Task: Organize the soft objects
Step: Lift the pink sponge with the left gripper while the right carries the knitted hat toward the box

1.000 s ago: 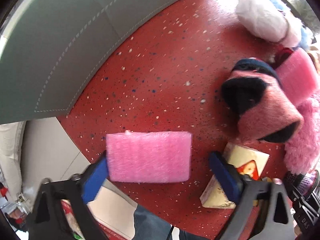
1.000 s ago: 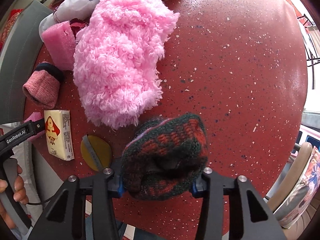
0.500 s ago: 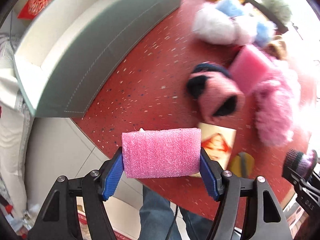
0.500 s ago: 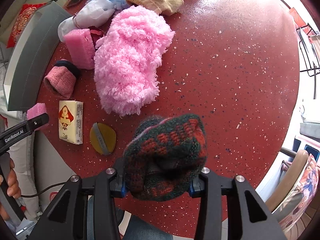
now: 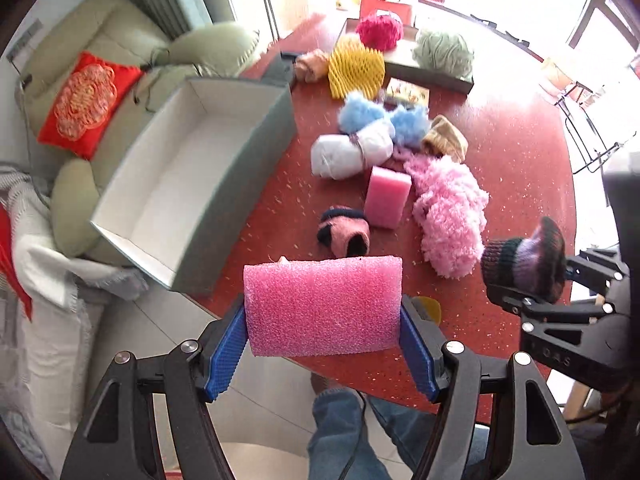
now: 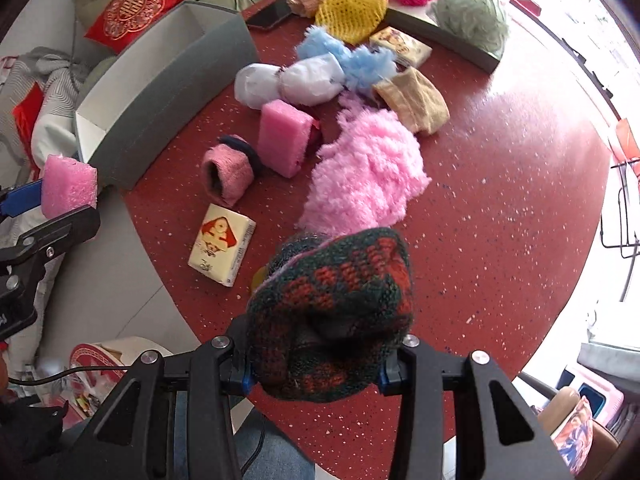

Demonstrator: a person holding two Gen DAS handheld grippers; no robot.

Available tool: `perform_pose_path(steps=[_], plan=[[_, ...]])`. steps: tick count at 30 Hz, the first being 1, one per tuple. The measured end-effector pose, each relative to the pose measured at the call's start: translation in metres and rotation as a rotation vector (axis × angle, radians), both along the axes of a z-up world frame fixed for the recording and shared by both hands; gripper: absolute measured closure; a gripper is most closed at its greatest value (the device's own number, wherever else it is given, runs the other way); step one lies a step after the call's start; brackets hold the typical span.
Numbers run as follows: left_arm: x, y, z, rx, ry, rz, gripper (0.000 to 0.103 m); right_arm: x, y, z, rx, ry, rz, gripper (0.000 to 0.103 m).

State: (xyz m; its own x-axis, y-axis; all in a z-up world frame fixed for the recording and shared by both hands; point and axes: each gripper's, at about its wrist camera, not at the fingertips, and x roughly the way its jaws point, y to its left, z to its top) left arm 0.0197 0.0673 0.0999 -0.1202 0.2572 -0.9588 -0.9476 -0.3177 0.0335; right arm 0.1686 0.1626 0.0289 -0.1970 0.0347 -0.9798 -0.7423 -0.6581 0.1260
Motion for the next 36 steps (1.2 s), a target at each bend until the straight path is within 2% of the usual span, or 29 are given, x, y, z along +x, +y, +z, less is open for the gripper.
perform_pose_path(steps=[7, 19, 36], plan=[[-0.009, -0.012, 0.039, 0.057, 0.130, -0.005, 0.032, -0.024, 0.005, 0.034, 0.032, 0.053, 0.045, 0.057], [-0.020, -0.026, 0.073, 0.113, 0.207, 0.051, 0.032, -0.042, 0.006, 0.063, 0.053, 0.119, 0.091, 0.057], [-0.018, -0.037, 0.071, 0.089, 0.207, 0.095, 0.032, -0.036, 0.005, 0.055, 0.024, 0.122, 0.076, 0.057]])
